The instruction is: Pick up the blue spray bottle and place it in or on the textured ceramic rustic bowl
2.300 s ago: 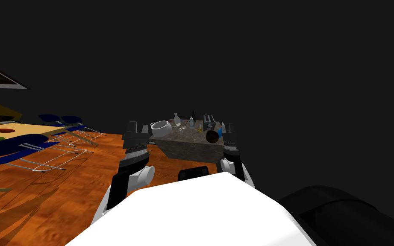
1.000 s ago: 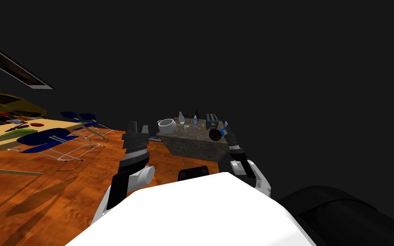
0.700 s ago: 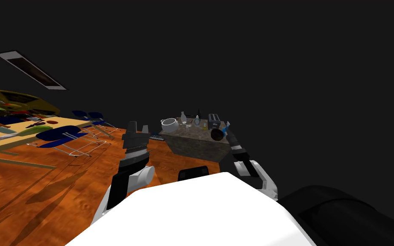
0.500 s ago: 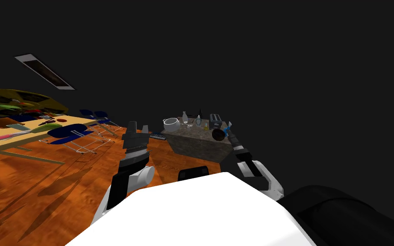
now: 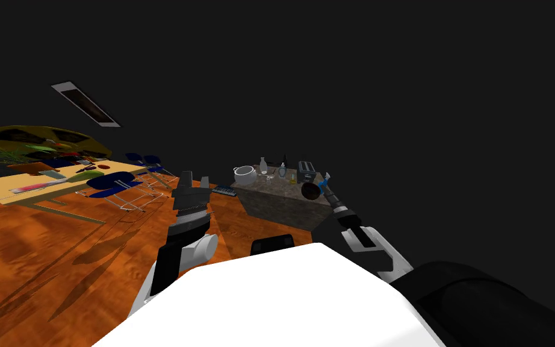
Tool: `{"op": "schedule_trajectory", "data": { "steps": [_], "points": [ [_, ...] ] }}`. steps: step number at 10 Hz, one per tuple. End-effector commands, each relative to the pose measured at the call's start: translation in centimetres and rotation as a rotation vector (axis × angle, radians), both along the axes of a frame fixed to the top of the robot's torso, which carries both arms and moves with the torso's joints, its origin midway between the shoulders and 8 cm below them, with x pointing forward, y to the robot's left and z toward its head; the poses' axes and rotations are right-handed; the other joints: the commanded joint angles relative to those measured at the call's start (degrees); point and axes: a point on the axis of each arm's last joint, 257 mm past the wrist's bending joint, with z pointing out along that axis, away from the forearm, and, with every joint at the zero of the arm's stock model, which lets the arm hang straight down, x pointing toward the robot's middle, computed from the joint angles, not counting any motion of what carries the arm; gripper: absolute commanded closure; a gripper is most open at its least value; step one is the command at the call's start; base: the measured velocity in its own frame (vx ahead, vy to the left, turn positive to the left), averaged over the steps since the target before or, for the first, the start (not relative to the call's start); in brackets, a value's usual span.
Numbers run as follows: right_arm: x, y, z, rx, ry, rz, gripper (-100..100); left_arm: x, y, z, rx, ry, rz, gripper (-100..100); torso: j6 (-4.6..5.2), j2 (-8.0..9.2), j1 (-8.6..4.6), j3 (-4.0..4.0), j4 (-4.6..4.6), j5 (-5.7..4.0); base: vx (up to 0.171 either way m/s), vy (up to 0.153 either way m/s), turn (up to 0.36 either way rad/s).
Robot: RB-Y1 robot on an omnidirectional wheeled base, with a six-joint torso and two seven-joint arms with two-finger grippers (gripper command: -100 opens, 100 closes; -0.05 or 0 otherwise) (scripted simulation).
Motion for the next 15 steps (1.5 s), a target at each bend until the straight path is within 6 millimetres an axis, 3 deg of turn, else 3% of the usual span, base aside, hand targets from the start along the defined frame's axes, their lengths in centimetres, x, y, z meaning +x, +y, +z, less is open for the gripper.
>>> {"op": "schedule_trajectory", "data": {
  "steps": [1, 2, 3, 6, 7, 11, 15],
  "points": [
    [-0.7, -2.5, -1.3, -0.072, 0.075, -0.042, -100, 0.0, 0.0, 0.0, 0.000, 0.000, 0.000, 0, 0.00, 0.00, 0.00, 0.00, 0.00, 0.00, 0.021, 0.019, 0.171],
    [-1.1, -4.1, -2.2, -0.120, 0.124, -0.067, -100, 0.0, 0.0, 0.0, 0.000, 0.000, 0.000, 0, -0.01, -0.03, 0.00, -0.02, -0.01, 0.01, 0.027, 0.016, 0.154],
    [-1.0, -4.3, -2.3, -0.124, 0.130, -0.069, -100, 0.0, 0.0, 0.0, 0.000, 0.000, 0.000, 0, 0.00, -0.05, -0.01, -0.03, -0.01, 0.00, 0.019, 0.007, 0.035],
    [-2.5, -9.0, -4.1, -0.269, 0.265, -0.141, -100, 0.0, 0.0, 0.0, 0.000, 0.000, 0.000, 0, -0.01, -0.09, -0.04, -0.05, -0.02, -0.01, 0.036, 0.007, 0.135],
    [-2.5, -9.1, -4.2, -0.269, 0.268, -0.144, -100, 0.0, 0.0, 0.0, 0.000, 0.000, 0.000, 0, 0.00, -0.14, -0.05, -0.08, -0.03, -0.01, 0.036, -0.002, 0.019],
    [-4.9, -14.9, -5.6, -0.448, 0.427, -0.229, -100, 0.0, 0.0, 0.0, 0.000, 0.000, 0.000, 0, -0.01, -0.19, -0.06, -0.11, -0.04, -0.02, 0.049, -0.001, 0.114],
    [-6.9, -19.2, -6.1, -0.589, 0.547, -0.287, -100, 0.0, 0.0, 0.0, 0.000, 0.000, 0.000, 0, 0.01, -0.21, -0.11, -0.12, -0.05, -0.03, 0.063, -0.016, 0.092]
  ]
}}
